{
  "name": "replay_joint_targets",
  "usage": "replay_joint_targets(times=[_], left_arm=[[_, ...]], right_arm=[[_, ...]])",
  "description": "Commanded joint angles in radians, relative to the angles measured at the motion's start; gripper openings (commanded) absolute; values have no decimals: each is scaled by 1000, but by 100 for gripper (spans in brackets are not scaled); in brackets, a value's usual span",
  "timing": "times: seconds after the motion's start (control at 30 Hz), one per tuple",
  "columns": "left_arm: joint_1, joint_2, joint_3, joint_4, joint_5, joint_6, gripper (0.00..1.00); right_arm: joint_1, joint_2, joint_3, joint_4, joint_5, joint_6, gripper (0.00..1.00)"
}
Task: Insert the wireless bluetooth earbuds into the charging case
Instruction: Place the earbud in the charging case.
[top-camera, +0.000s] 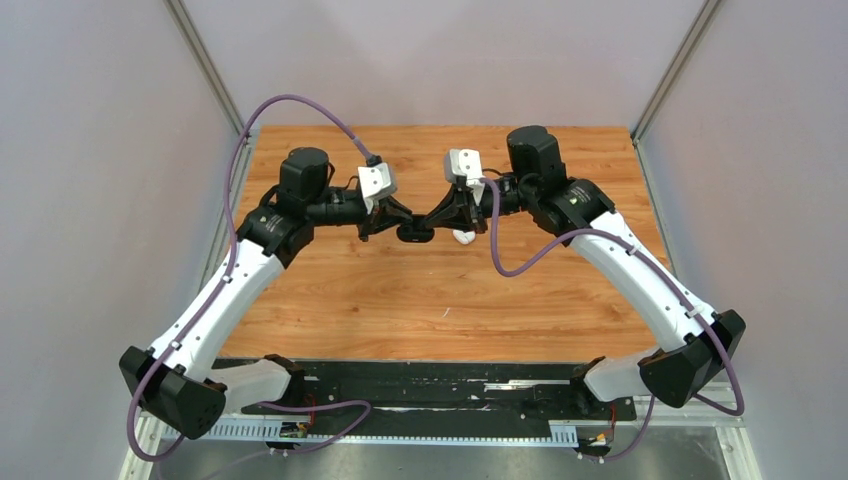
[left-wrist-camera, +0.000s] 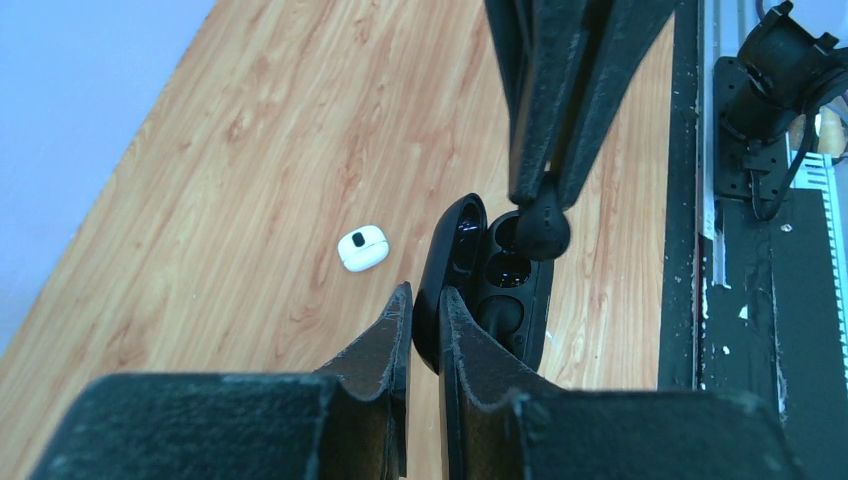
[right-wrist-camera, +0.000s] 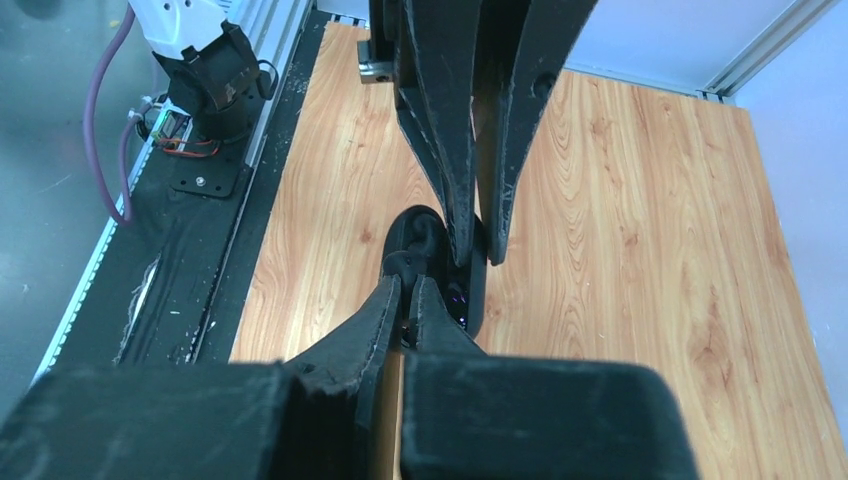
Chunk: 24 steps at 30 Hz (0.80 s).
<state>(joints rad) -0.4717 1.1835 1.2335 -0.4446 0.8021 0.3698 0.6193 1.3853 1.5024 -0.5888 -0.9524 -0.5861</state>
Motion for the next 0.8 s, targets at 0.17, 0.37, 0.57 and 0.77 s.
replay_joint_targets(times=[0.17,0.37,0.57,0.77], left_arm=[[-17,-83,24,34,29,106,0],[-18,-87,18,68,18,87,0],[-19,-82,15,84,0,56,0],[-18,-83,2,110,-49,4,0]], right_arm=[[9,24,33,-29,8,-66,0],[29,26,26,-43,10,-77,0],[38,30,30,-48,19,-83,0],[49,25,34,-64,51,-91,0]])
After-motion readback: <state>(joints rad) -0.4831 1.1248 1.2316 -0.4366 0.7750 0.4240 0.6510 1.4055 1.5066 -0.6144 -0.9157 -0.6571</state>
